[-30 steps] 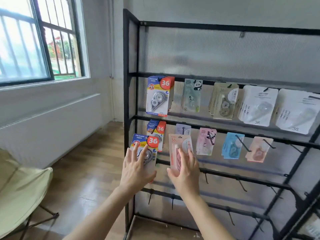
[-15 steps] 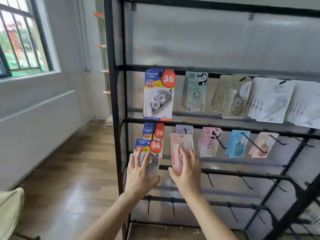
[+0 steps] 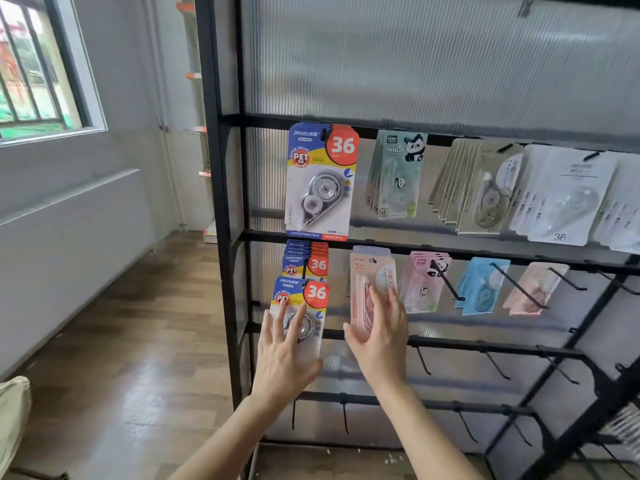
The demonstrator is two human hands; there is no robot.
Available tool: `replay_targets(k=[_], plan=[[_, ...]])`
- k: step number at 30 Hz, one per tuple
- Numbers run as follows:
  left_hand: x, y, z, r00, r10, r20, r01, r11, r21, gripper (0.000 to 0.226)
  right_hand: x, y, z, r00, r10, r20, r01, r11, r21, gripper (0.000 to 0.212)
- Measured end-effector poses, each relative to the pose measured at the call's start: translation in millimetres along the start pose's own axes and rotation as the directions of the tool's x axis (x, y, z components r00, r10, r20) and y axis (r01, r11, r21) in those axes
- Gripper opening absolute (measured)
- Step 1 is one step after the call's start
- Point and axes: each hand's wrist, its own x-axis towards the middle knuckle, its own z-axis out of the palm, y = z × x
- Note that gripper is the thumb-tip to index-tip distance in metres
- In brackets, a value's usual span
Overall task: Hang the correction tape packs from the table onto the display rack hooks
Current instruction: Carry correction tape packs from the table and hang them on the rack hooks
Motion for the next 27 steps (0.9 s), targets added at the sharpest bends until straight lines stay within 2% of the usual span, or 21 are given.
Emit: replay_targets(k=[3, 7, 11, 18, 23, 27], plan=[[14.9, -2.7, 5.5, 1.0, -0.008, 0.002, 0.008, 1.0, 0.026, 0.098, 4.3, 3.5, 4.3, 1.0, 0.001, -0.004, -0.001, 1.0, -0.01, 0.086], [45.4, 0.1, 6.7, 0.994, -0.038, 0.103, 0.022, 0.988, 0.151, 0.102, 14.2, 11.3, 7.2, 1.0, -0.012, 0.003, 0.012, 0.998, -0.069, 0.09], [69.0, 0.8, 10.3, 0.99, -0.067, 0.124, 0.045, 0.984, 0.171, 0.103, 19.7, 19.9, 9.1, 0.998, -0.047, 0.04, 0.052, 0.989, -0.138, 0.09], [97.6, -1.2, 23.6, 0.988, -0.09, 0.128, 0.061, 0.975, 0.211, 0.113, 20.5, 26.7, 10.3, 0.996, -0.08, 0.043, 0.084, 0.991, -0.106, 0.09], [103.4, 4.1, 6.5, 0.968, -0.12, 0.219, 0.031, 0.928, 0.372, 0.111, 20.3, 21.8, 7.8, 0.995, -0.06, 0.073, 0.069, 0.99, -0.126, 0.097], [82.0, 9.5, -9.0, 0.974, -0.087, 0.209, 0.014, 0.945, 0.327, 0.106, 15.0, 14.6, -0.9, 0.998, 0.005, 0.07, 0.0, 0.998, -0.068, 0.097]])
